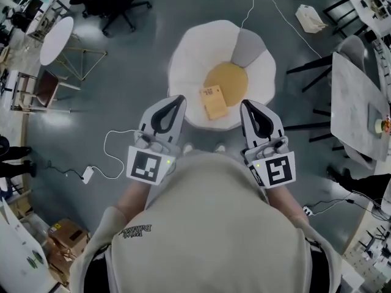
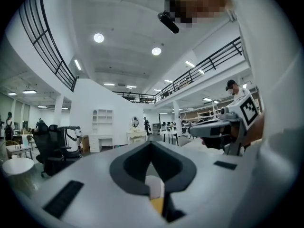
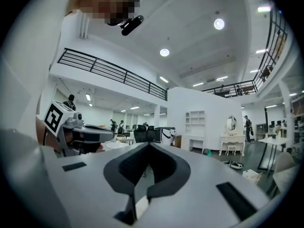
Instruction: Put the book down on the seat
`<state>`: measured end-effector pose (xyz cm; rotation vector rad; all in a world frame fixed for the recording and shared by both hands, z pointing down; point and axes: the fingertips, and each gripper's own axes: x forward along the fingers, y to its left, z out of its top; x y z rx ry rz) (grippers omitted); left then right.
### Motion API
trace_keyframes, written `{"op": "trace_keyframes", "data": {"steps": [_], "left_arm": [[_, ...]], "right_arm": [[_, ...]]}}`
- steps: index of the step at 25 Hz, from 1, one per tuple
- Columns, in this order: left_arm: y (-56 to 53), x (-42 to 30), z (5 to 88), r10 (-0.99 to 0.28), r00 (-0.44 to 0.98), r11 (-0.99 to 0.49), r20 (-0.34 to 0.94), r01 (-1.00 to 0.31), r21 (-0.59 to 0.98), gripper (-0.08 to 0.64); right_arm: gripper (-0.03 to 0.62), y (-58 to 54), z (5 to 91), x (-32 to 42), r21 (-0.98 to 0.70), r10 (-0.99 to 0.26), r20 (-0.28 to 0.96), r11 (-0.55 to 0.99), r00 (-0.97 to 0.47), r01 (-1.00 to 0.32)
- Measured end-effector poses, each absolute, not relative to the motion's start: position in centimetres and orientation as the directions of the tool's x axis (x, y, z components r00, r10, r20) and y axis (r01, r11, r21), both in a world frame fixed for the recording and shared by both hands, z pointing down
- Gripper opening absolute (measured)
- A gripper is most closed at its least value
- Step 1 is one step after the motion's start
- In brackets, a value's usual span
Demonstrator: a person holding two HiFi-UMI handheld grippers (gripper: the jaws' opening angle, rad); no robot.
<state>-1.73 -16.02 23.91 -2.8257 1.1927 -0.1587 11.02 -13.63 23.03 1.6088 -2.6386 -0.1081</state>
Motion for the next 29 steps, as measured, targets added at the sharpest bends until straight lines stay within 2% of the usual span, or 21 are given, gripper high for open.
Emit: {"op": "trace_keyframes", "data": {"steps": [5,22,29], "left_arm": [[-16.1,-2.0,24.1,-0.720,0.689,-0.694,0.088,-0.709,-0.125,0.009],[-16.0,-0.8,22.9,-0.712,0.701,-0.701,0.037,-0.707,-0.090,0.009],[-15.9,-0.8,22.9,-0.721,0.691,-0.690,0.049,-0.712,-0.128,0.009]], "right_arm": [[0.009,-14.5,23.4,11.1,0.065,-0.891,0.013,0.454,-0.454,-0.888],[0.009,-14.6,22.5,12.0,0.061,-0.895,-0.009,0.445,-0.447,-0.893],[0.009,-15.0,21.7,12.6,0.086,-0.897,-0.030,0.438,-0.442,-0.895]]}}
